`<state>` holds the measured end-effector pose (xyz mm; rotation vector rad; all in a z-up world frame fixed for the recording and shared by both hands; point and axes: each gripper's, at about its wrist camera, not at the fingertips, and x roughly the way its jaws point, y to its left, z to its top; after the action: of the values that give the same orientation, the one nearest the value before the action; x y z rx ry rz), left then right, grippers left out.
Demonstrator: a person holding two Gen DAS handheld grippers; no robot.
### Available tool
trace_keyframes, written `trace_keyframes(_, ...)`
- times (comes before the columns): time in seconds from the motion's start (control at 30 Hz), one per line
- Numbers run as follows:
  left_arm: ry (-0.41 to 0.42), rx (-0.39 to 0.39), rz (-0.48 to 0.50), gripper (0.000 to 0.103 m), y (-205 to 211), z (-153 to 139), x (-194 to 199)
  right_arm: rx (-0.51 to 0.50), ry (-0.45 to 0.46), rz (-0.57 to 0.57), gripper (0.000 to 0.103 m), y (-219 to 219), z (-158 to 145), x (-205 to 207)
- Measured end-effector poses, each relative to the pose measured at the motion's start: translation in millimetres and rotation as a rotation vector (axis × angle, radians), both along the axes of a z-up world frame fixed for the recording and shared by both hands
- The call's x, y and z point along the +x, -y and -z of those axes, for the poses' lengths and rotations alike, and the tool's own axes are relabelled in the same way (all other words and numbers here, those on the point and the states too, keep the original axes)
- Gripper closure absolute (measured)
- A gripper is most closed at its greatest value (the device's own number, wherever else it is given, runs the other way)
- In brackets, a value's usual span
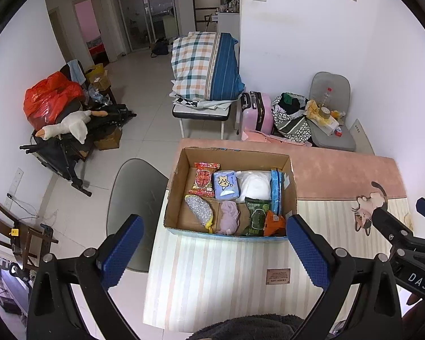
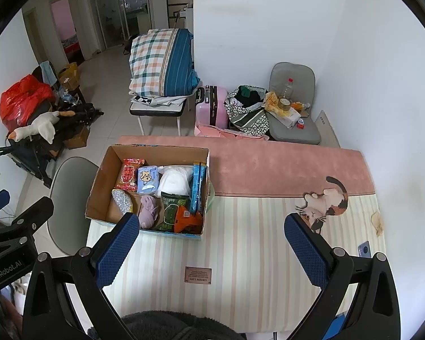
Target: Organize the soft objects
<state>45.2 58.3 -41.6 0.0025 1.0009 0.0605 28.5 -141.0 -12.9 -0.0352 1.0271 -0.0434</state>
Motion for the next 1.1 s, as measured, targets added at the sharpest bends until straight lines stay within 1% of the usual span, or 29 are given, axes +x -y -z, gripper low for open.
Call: trace_keyframes(1.1, 0.000, 0.001, -0.002, 0.000, -3.7, 2.0, -1.2, -0.002, 0.013, 0.001, 0.000, -0.7, -3.3, 4.0)
